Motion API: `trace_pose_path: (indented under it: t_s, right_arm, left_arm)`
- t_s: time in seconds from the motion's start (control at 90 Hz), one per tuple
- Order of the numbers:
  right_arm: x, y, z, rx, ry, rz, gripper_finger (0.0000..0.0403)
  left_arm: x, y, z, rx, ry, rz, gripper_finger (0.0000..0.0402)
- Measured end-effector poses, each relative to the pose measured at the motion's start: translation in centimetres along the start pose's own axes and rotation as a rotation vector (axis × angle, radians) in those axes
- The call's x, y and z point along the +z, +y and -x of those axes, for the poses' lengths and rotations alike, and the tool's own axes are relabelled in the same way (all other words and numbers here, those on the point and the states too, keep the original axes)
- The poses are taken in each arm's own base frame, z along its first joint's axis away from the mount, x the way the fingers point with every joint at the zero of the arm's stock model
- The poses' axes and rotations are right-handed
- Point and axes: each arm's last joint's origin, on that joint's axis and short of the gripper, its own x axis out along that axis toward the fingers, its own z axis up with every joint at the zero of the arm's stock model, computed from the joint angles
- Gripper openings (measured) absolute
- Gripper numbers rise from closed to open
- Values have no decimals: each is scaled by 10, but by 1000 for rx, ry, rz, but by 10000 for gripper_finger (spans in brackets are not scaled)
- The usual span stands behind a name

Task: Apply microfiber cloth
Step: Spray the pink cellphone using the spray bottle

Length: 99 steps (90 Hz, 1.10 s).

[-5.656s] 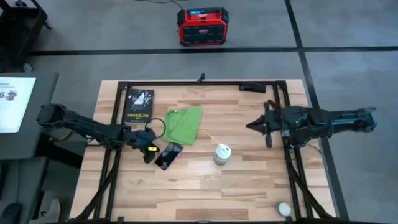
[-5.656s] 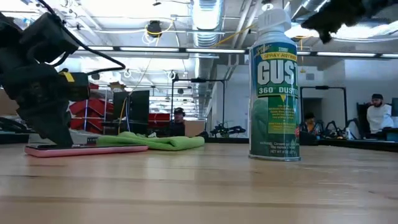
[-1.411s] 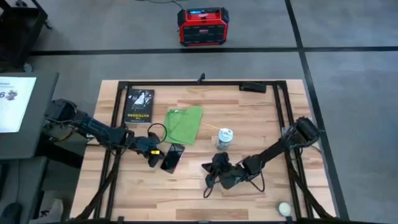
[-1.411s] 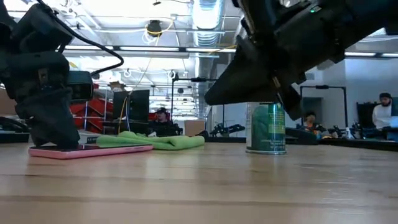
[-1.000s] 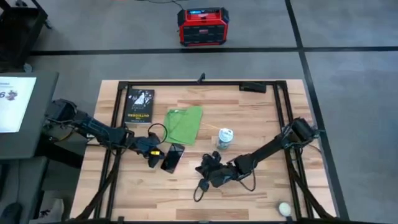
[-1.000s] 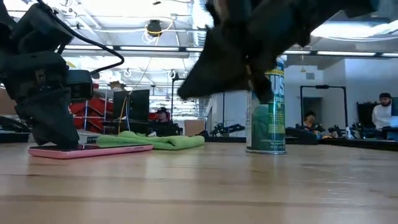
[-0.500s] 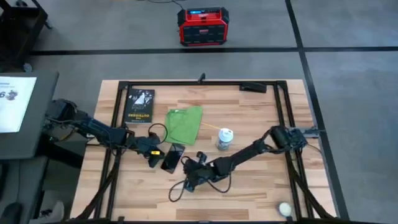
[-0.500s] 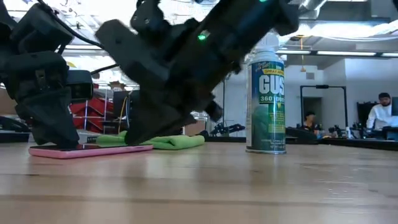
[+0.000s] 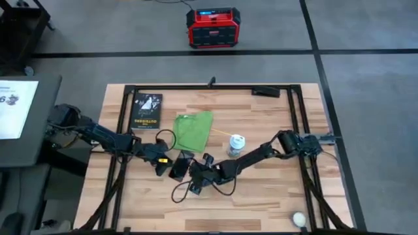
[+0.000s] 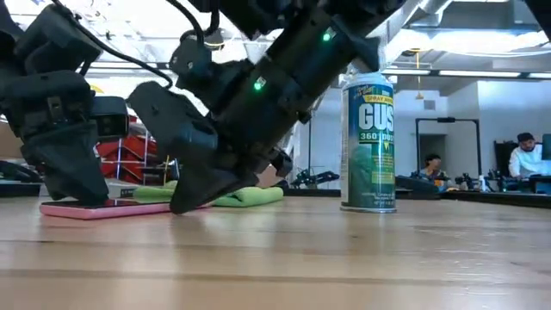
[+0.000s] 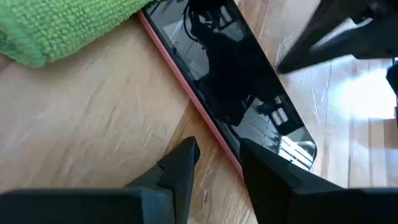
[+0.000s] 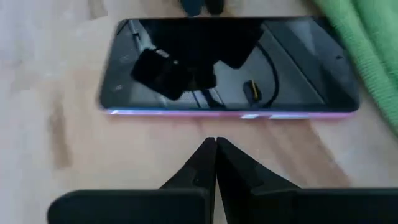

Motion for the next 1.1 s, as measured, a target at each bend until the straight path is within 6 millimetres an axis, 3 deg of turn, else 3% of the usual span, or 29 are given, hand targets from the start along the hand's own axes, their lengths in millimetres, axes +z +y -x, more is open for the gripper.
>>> trace_pose_path:
  t_s: [0.367,0.644,0.822,1.1]
  right_arm:
    - [14,-14,-9,2,-39,43,0]
    - [7,-2,3,-13,-13,99,0]
    - [14,13,16,-56,-20,154,0]
    - [12,-1,4,-46,33,111,0]
  left_arm:
    - [0,-3,0,-50,14,-7,107]
    - [-1,-1,0,-24,32,-3,107]
    - [-1,0,0,-20,32,-1,107]
    - [-1,0,0,-20,29,7,107]
